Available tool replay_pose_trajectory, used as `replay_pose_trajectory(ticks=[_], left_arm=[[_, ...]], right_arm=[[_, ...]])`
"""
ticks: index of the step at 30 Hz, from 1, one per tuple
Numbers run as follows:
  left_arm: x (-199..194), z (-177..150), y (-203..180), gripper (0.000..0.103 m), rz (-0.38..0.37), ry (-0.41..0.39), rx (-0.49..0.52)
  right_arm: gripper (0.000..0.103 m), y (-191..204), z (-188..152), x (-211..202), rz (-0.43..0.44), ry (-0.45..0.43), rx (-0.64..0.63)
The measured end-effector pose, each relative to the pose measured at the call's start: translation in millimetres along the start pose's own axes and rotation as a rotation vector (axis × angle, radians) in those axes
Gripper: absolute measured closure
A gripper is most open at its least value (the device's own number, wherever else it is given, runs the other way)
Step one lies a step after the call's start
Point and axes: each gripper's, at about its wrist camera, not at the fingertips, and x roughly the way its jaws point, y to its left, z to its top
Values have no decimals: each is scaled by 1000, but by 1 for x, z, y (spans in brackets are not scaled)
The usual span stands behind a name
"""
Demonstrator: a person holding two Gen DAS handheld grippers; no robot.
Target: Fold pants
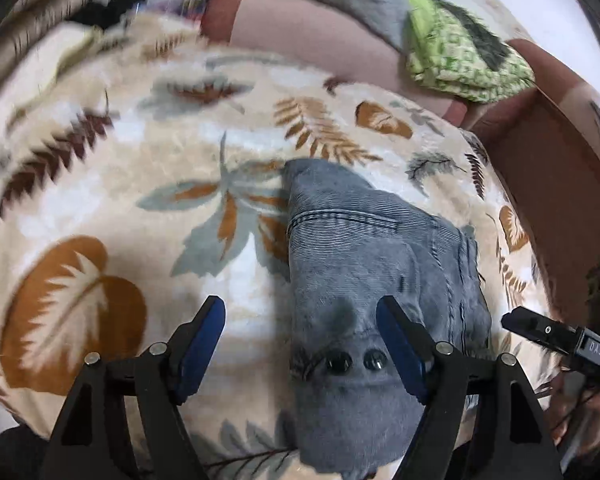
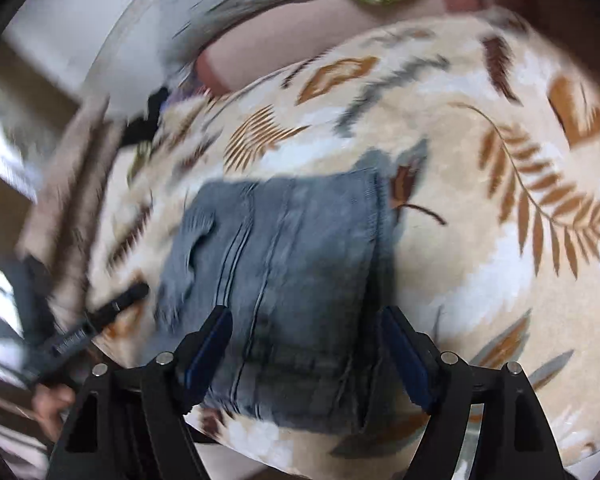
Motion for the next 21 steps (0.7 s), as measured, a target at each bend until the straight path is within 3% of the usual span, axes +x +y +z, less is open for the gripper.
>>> replay_pose_trajectory(ticks=[4, 8, 10, 13, 15, 17, 19, 20, 21], left_arm=[[37, 2, 0, 24, -88, 124, -70], [39, -1, -11, 25, -64, 98, -29], [41, 0, -16, 32, -43, 94, -1], [44, 0, -22, 36, -20, 84, 18], [44, 0, -25, 39, -13, 81, 31], [43, 0, -21, 40, -16, 79, 36], [40, -1, -19, 46, -22, 80, 37], [41, -1, -21, 48, -25, 82, 44], [40, -2, -22, 50, -17, 79, 52]], right_arm=[[24, -29, 19, 39, 123, 106, 143], [22, -33, 17, 46, 173, 102, 175], [24, -29, 14, 42, 213, 106, 184], [26, -30, 13, 48, 161, 105, 156], [28, -36, 13, 52, 186, 95, 224], [28, -26, 15, 52, 165, 99, 173], [41, -11, 12, 55, 102, 115, 95], [58, -9, 11, 56, 84, 118, 86], [65, -8, 10, 56, 74, 112, 86]])
